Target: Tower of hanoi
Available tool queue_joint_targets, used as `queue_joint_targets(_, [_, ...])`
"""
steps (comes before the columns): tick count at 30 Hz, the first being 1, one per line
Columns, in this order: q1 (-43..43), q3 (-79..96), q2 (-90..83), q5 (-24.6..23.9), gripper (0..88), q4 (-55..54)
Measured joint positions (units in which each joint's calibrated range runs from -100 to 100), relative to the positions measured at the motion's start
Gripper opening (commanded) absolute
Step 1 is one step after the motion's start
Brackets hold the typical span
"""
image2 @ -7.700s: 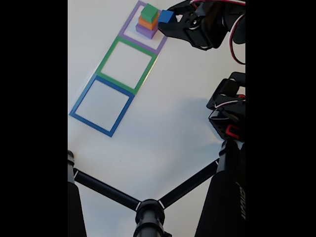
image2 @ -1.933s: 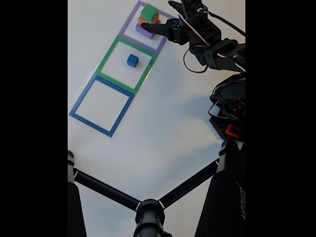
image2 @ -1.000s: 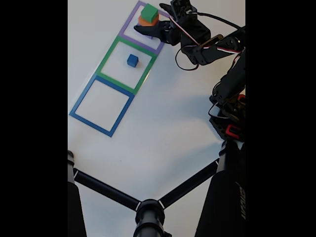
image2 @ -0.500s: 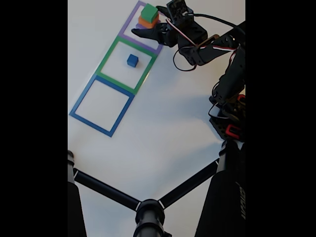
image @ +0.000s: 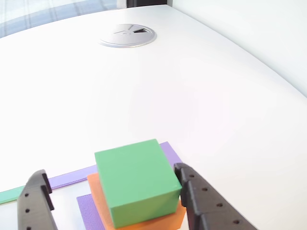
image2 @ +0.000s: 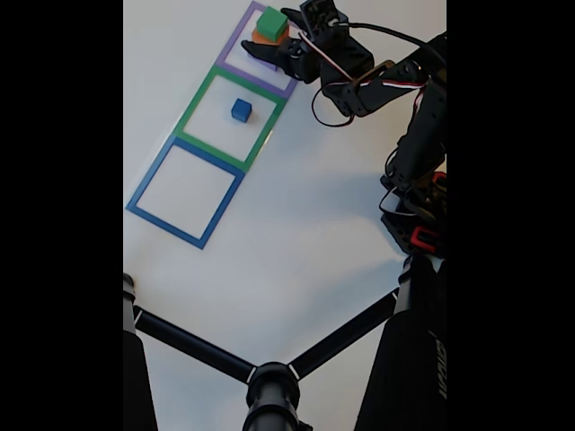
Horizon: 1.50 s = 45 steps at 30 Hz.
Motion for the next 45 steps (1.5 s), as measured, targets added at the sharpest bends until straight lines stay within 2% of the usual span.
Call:
queue_joint_targets(4, [-0.59,0.0,0.0,0.0,14.4,0.0])
queue_joint_targets(9, [-0.94,0.0,0.0,0.0,11.8,0.0])
queue_joint_targets(33, [-2.81,1.86,-2.11,0.36,6.9,1.05])
queue_joint_targets(39, [-4.21,2.21,-11.9,0.36,6.9,10.96])
queue_joint_targets(45, [-4.8,-2.57,-28.62,0.0,6.8,34.82])
